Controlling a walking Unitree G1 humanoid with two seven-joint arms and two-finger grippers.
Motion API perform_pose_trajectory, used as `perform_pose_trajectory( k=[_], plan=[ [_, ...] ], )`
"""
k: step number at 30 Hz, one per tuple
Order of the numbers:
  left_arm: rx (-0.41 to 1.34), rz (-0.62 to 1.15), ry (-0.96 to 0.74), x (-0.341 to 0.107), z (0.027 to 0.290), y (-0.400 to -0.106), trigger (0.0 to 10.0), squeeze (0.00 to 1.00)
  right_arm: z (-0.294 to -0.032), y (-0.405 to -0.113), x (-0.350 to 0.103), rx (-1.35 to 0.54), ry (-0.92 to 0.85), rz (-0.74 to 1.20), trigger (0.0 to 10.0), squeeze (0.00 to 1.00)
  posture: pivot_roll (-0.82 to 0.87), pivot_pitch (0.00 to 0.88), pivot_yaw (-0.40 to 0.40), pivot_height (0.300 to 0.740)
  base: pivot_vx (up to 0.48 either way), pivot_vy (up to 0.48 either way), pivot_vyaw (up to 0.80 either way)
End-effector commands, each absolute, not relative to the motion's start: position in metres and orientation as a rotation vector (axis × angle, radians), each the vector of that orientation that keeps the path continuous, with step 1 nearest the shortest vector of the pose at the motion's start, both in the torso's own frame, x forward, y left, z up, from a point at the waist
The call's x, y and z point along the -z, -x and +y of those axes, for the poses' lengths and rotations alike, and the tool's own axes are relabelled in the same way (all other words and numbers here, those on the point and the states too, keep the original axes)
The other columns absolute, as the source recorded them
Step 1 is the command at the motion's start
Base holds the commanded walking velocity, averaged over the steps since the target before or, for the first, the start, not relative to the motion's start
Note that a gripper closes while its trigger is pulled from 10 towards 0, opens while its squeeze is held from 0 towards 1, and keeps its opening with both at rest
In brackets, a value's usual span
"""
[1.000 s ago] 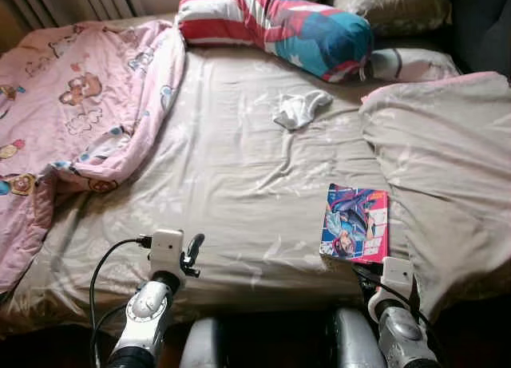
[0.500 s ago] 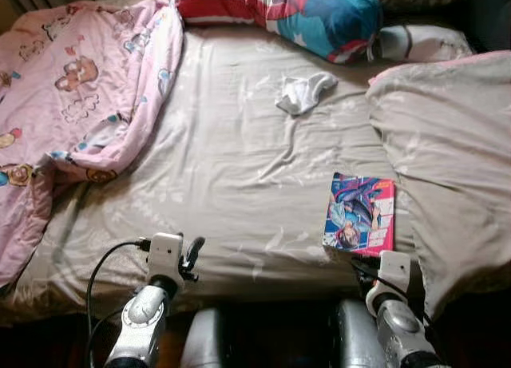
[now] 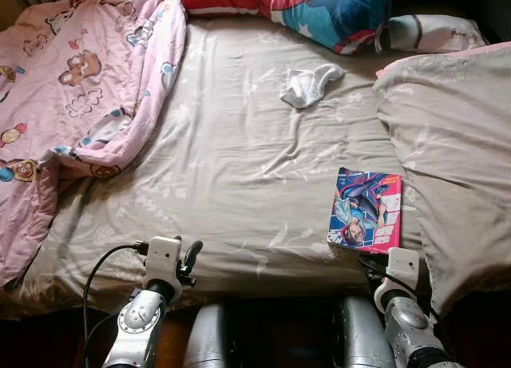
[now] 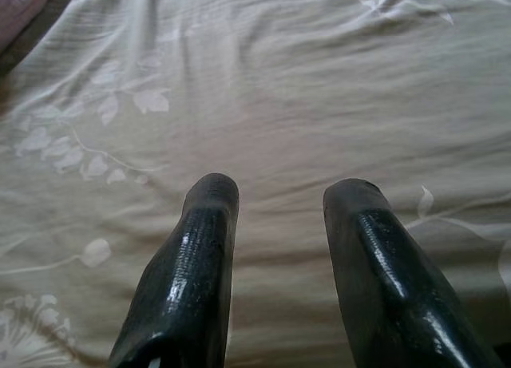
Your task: Clean up the room
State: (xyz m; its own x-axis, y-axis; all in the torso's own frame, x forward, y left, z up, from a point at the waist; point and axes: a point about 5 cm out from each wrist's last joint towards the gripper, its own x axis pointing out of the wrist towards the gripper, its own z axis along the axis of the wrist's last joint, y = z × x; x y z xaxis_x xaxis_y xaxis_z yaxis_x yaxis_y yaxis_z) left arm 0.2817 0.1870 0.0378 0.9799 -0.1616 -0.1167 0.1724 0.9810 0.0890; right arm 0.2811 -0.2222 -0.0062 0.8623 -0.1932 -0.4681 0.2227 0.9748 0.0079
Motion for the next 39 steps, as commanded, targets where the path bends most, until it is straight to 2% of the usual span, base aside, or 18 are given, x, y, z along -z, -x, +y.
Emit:
perform_pose_trajectory(
  k=[1, 24, 39],
  plan=[
    [0.172, 0.150, -0.119, -0.032, 0.192, -0.276, 10.0, 0.00, -0.222, -0.277, 0.011, 0.226, -0.074, 0.504, 10.0, 0.00, 0.07, 0.253, 0.161, 0.607, 0.000, 0.000, 0.00],
    [0.182, 0.160, -0.112, -0.031, 0.187, -0.278, 10.0, 0.00, -0.242, -0.299, -0.017, 0.241, -0.017, 0.411, 10.0, 0.00, 0.06, 0.243, 0.157, 0.607, 0.000, 0.000, 0.00],
    [0.189, 0.170, -0.109, -0.030, 0.185, -0.279, 10.0, 0.00, -0.247, -0.298, -0.019, 0.305, -0.004, 0.396, 10.0, 0.00, 0.06, 0.236, 0.155, 0.607, 0.000, 0.000, 0.00]
  ],
)
